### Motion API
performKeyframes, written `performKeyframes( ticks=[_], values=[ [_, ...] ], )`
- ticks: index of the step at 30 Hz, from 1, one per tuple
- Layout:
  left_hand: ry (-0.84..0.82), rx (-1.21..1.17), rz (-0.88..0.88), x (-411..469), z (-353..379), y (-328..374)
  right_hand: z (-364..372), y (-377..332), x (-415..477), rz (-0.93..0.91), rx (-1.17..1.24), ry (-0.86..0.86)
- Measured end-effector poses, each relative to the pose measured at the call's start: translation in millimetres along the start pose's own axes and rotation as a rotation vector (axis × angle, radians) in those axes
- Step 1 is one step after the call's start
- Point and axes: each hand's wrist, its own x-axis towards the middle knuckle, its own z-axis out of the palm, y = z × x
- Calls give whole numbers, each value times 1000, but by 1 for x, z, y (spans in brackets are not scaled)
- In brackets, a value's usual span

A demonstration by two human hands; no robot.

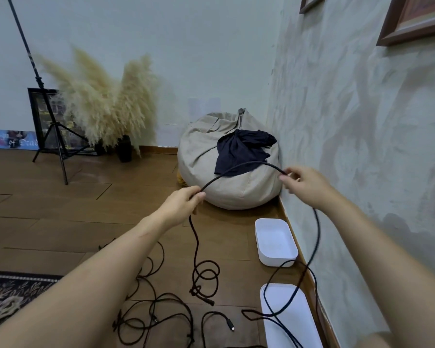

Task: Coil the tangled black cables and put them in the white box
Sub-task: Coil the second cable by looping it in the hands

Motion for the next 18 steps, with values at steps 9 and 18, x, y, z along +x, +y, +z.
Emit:
performKeyframes(
  ticks=[9,18],
  values=[
    [134,77,213,3,12,39,46,-38,-7,-241,-73,-227],
    [26,65,134,2,6,17,36,-33,-7,-224,-44,-140]
  ],
)
